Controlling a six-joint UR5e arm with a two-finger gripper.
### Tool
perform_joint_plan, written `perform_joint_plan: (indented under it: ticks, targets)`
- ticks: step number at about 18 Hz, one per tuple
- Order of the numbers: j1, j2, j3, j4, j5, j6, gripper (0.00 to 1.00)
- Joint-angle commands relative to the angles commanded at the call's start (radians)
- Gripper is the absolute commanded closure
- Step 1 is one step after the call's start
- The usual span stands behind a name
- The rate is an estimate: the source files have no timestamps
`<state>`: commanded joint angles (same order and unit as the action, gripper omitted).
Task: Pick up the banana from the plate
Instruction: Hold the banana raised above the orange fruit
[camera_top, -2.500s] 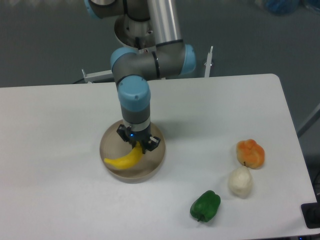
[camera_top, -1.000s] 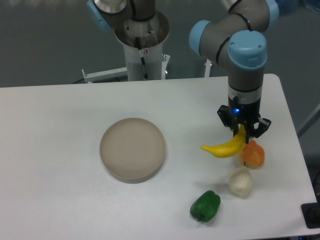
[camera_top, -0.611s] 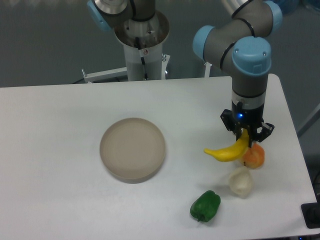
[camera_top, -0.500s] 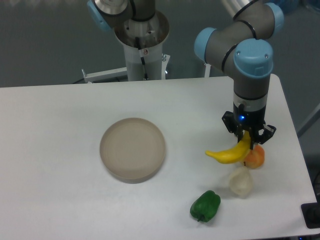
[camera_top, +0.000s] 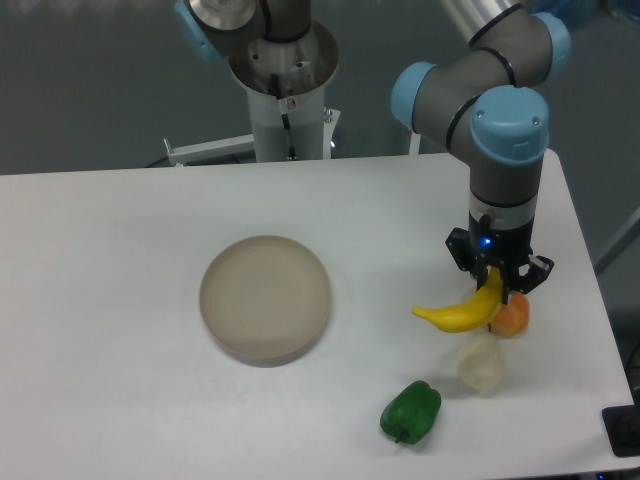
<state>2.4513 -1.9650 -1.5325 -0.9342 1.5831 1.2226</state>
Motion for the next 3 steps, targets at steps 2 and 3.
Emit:
perform_joint_plan:
  ticks: [2,3]
  targets:
    - [0.0,-0.003,0.003,0.002,0.002,-0.003,0.62]
    - [0.0,-0.003,0.003,0.002,0.002,-0.003,0.62]
